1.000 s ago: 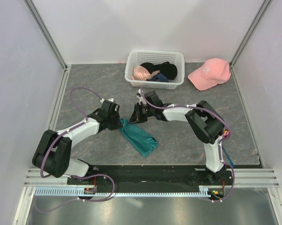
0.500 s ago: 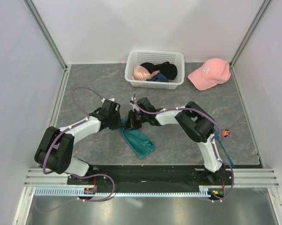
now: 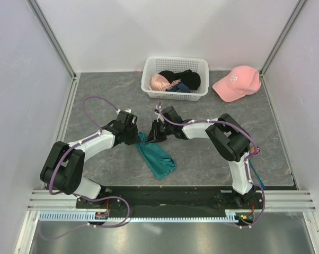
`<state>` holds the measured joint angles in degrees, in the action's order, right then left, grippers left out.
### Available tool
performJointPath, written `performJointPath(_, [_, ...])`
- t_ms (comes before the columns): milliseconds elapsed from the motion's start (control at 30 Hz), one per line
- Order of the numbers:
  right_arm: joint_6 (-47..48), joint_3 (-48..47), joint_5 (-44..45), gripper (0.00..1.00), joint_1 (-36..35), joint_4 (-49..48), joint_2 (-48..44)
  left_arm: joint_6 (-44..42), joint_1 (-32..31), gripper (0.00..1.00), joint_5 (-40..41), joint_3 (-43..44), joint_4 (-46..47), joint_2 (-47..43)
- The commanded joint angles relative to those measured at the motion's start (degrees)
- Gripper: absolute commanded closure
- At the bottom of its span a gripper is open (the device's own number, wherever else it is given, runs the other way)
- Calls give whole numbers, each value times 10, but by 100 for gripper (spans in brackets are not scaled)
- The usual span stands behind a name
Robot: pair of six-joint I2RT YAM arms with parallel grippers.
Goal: Fold the napkin into a case and place the utensils inside
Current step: Stuff the top corner of the smaller-rectangle-folded napkin into the folded napkin.
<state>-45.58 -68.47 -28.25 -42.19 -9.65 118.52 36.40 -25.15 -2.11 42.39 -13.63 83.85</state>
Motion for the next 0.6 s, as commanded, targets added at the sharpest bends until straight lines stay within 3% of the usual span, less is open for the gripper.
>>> performJointPath(0, [2, 13, 9, 88, -10, -21, -8, -19, -2, 98, -8, 22, -9, -10])
performJointPath(300, [-33, -18, 14, 89, -31, -49, 40, -8, -2, 98, 10, 34, -33, 16])
performJointPath(567, [1, 2, 28, 89, -14, -7, -2, 2, -1, 57, 83, 12, -73, -75])
